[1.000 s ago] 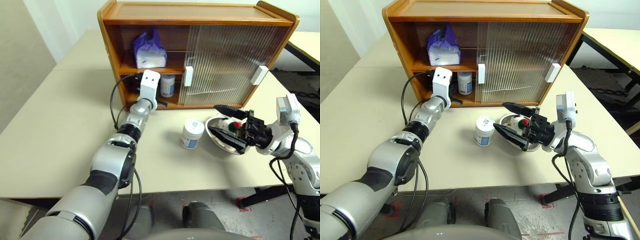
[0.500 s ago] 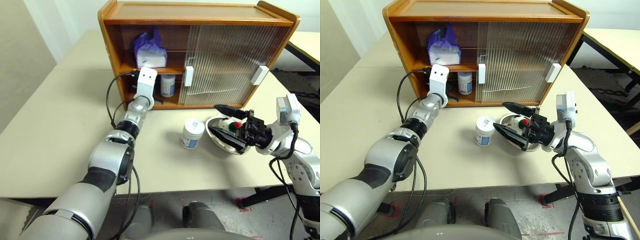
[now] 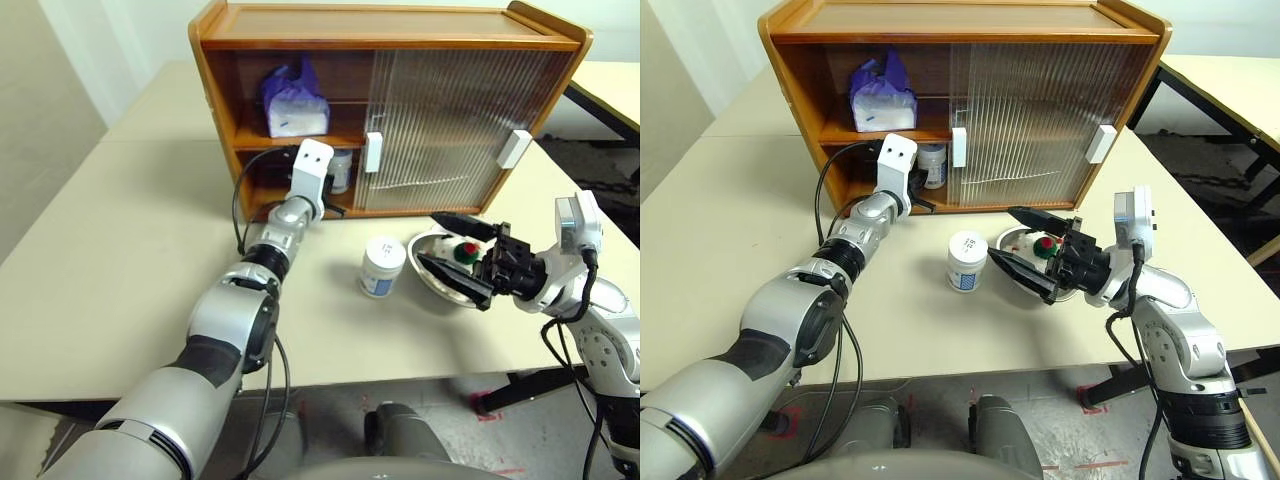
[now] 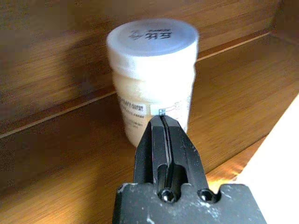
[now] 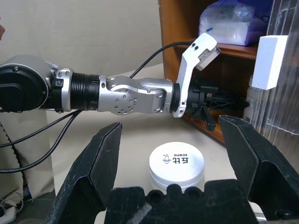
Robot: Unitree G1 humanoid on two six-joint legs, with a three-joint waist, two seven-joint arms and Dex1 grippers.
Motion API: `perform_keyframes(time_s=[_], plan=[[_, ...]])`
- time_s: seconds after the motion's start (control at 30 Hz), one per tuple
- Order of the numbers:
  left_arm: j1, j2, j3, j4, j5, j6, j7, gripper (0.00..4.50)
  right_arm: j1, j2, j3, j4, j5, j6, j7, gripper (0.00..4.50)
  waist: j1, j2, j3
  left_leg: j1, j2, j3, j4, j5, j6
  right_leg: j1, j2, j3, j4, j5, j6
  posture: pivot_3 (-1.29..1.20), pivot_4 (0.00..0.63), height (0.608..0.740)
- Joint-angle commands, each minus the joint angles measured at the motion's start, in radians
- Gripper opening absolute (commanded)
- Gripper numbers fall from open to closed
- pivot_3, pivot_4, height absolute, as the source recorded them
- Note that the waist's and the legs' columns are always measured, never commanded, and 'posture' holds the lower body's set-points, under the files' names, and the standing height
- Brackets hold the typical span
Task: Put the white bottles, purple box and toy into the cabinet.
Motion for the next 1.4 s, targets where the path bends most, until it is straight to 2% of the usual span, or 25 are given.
perform_keyframes(time_s=[0.03,0.2,0.37,0.47,0.57,0.73,0.83,0.93,1.1,1.27,1.4], plan=[[0.008,0.006,0.006,-0.003,-0.005,-0.017,-0.028,0.03,-0.013,0.005,0.002,0.0,0.003,-0.008,0.003,4.5,-0.003,0.0,0.0,0.0,0.0,0.0,0.0,0.0,0.0,0.0,0.0,0.0,0.0,0.0,0.0,0.05,0.0,0.74],[0.086,0.038,0.012,-0.079,-0.031,-0.032,-0.112,0.03,-0.025,0.012,0.006,0.011,0.001,-0.009,0.007,4.5,-0.005,0.0,0.0,0.001,0.0,0.0,0.0,0.0,0.0,0.0,0.0,0.0,0.001,0.0,0.0,0.07,0.0,0.74],[0.299,0.113,-0.004,-0.372,-0.087,-0.025,-0.293,0.03,-0.027,0.01,-0.003,0.024,0.001,-0.011,0.016,4.5,-0.004,0.001,-0.001,0.001,0.001,0.0,0.0,0.0,0.0,0.0,0.0,0.001,0.002,0.0,0.0,0.07,0.0,0.74],[0.446,0.194,-0.028,-0.585,-0.131,0.016,-0.446,0.03,-0.029,0.005,-0.012,0.039,0.002,-0.014,0.024,4.5,-0.003,0.001,-0.001,0.001,0.005,0.0,0.0,0.0,0.0,0.0,-0.001,0.001,0.002,0.0,-0.001,0.07,0.0,0.74],[0.542,0.273,-0.044,-0.715,-0.172,0.049,-0.575,0.03,-0.032,0.003,-0.021,0.05,0.007,-0.015,0.028,4.5,-0.003,0.001,-0.001,0.002,0.005,0.001,0.0,0.0,0.0,0.0,-0.001,0.001,0.002,0.0,-0.001,0.07,0.0,0.74],[0.638,0.394,-0.102,-0.822,-0.215,0.046,-0.83,0.03,-0.027,-0.002,-0.034,0.061,0.011,-0.016,0.042,4.5,-0.002,0.001,-0.001,0.003,0.006,0.001,0.0,0.0,0.0,0.002,-0.002,0.001,0.002,-0.001,-0.002,0.07,0.0,0.74],[0.655,0.395,-0.148,-0.86,-0.224,0.041,-0.905,0.03,-0.026,-0.006,-0.039,0.065,0.009,-0.016,0.049,4.5,-0.001,0.002,-0.001,0.005,0.005,0.002,0.0,0.0,0.001,0.003,-0.003,0.001,0.002,-0.002,-0.001,0.07,0.0,0.74],[0.65,0.36,-0.186,-0.871,-0.222,0.037,-0.927,0.58,-0.025,-0.01,-0.045,0.067,0.007,-0.015,0.054,4.5,-0.002,0.002,-0.001,0.005,0.004,0.002,0.0,0.001,0.001,0.004,-0.004,0.001,0.001,-0.003,-0.001,0.06,0.0,0.74],[0.626,0.284,-0.249,-0.86,-0.217,0.068,-0.949,2.54,-0.011,-0.014,-0.053,0.048,0.007,-0.012,0.047,4.5,-0.005,0.002,-0.001,0.006,0.004,0.002,0.0,0.001,0.001,0.004,-0.003,0.002,0.002,-0.003,0.0,0.04,0.0,0.74],[0.586,0.249,-0.298,-0.804,-0.172,0.081,-0.931,4.48,0.003,-0.017,-0.056,0.03,0.007,-0.011,0.038,4.5,-0.01,0.002,-0.001,0.008,0.005,0.002,0.0,0.001,0.002,0.005,0.0,0.004,0.002,-0.005,0.003,0.03,0.0,0.74],[0.54,0.211,-0.314,-0.758,-0.153,0.109,-0.894,4.48,0.01,-0.016,-0.057,0.02,0.006,-0.011,0.029,4.5,-0.019,0.003,-0.001,0.01,0.004,0.002,0.0,0.001,0.002,0.007,0.0,0.005,0.002,-0.004,0.004,0.03,0.0,0.74]])
